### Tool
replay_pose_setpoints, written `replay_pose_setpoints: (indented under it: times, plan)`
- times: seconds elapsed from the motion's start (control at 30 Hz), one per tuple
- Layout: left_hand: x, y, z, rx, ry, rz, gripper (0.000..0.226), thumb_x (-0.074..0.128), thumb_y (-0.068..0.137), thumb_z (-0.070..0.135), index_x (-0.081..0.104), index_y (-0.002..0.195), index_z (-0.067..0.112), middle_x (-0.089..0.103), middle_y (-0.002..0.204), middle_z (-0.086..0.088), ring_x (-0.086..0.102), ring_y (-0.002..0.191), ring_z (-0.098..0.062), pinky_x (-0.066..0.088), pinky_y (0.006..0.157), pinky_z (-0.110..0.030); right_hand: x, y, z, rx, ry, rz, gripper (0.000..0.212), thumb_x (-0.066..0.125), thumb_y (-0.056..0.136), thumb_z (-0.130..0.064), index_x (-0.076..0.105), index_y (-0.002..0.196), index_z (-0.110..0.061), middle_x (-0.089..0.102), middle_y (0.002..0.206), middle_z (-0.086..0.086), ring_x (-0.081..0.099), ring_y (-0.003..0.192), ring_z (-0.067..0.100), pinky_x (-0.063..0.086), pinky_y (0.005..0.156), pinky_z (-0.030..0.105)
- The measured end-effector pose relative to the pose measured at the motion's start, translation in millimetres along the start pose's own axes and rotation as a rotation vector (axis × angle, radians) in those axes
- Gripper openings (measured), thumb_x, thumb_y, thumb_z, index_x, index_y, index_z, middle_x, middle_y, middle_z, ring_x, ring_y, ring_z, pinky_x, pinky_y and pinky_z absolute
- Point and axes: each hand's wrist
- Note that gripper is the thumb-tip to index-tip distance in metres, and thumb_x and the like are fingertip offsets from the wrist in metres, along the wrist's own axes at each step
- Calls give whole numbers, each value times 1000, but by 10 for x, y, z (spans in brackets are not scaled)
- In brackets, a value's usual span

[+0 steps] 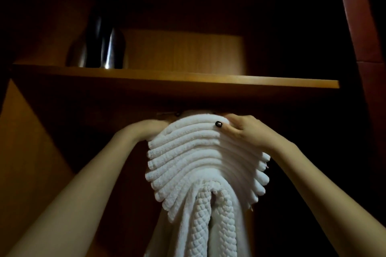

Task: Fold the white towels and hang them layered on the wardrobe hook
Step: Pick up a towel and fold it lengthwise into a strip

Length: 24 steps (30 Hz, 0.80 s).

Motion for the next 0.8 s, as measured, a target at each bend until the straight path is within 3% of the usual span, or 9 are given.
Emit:
replay_pose_setpoints:
  times: [0.1,0.2,0.27,0.4,0.43,0.5,0.6,0.7,0.8]
  plan:
    - [23,-38,-94,9,-51,6,37,41,90,67,61,84,36,62,129,-10,55,94,-13,39,84,-28,98,-69,69,-42,-9,46,54,26,80,-86,50,109,-47,65,88,-14,61,84,8,53,79,41]
    - [39,-130,-139,-49,-115,95,117,32,41,102,70,114,20,58,135,-12,55,118,-24,39,92,-32,119,-112,104,-76,-8,35,57,24,76,-90,38,123,-61,63,100,-14,59,95,9,51,85,39]
    - [65,-156,-151,-15,-101,99,137,22,27,109,68,121,21,55,139,-12,52,123,-27,38,91,-33,104,-120,105,-81,-14,27,61,24,76,-91,34,129,-62,64,109,-10,59,101,10,50,89,40]
    - [76,-137,-193,88,-44,63,126,12,28,111,73,102,29,66,121,-6,59,95,-17,43,75,-27,110,-134,106,-98,-20,30,52,29,78,-87,31,128,-71,64,119,-9,59,110,10,49,94,39]
    - [81,-126,-222,134,-25,58,125,10,32,110,70,108,32,66,117,-3,59,92,-14,41,71,-24,111,-130,103,-95,-16,28,48,31,79,-85,31,126,-73,63,121,-9,59,111,10,48,95,38]
    - [92,-117,-298,234,-17,39,117,10,42,108,49,132,46,64,119,7,59,102,-13,39,70,-19,111,-103,83,-89,-24,30,49,34,81,-80,34,129,-69,63,121,-9,58,112,9,48,95,39]
    - [137,-161,-404,318,-73,61,100,13,50,106,29,137,58,59,128,14,54,112,-8,37,74,-14,135,-47,24,-94,-56,22,54,37,85,-74,40,135,-56,65,115,-7,59,106,10,49,91,38]
    - [147,-225,-437,314,-126,47,101,13,49,106,38,134,55,59,117,16,58,111,-13,43,82,-25,165,-48,-18,-82,-53,50,57,38,85,-70,47,137,-46,66,112,-3,60,104,13,48,89,35]
    - [73,-294,-409,271,-122,23,86,21,65,97,62,113,40,66,94,18,62,101,-9,43,70,-20,137,-51,-67,-72,-30,17,47,41,90,-70,52,128,-45,67,109,-10,61,102,8,48,87,32]
Point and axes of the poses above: each hand's wrist, its own y-axis towards the middle knuckle, its own x-axis out of the palm, z = x × y
